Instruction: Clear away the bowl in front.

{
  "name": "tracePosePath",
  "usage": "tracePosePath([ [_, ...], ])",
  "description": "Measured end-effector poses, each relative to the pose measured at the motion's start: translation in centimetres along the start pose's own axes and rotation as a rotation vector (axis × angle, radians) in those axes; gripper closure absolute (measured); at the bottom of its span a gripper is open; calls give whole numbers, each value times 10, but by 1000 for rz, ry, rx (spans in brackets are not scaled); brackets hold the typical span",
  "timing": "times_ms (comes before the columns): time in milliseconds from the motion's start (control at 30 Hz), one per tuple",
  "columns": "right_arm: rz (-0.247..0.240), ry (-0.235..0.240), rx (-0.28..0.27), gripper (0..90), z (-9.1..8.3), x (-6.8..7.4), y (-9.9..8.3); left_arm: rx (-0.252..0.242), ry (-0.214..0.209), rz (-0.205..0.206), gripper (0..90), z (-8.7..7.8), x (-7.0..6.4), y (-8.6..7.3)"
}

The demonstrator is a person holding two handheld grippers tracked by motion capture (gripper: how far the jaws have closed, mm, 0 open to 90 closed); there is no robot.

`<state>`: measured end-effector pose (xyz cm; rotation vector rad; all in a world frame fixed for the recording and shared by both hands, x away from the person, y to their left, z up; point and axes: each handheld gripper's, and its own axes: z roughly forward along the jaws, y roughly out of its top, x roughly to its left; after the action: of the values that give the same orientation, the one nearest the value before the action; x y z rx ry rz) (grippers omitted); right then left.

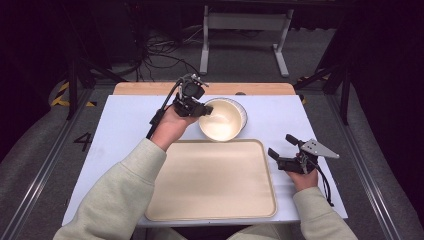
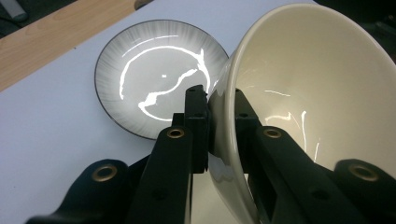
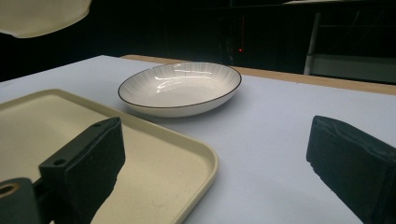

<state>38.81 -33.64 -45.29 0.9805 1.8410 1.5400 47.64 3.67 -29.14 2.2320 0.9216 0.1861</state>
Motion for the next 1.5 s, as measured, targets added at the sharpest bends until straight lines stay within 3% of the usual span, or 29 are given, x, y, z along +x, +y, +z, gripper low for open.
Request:
tracePosePath([
  [333, 0, 3, 1, 48, 0, 0, 0, 23, -45, 40, 826, -12, -7, -7],
  [733, 3, 5, -1, 48, 0, 0, 0, 89, -78, 102, 826, -10, -14, -17],
  [1500, 8, 5, 1, 48, 0, 0, 0, 203, -128, 160, 826, 15, -19, -42],
])
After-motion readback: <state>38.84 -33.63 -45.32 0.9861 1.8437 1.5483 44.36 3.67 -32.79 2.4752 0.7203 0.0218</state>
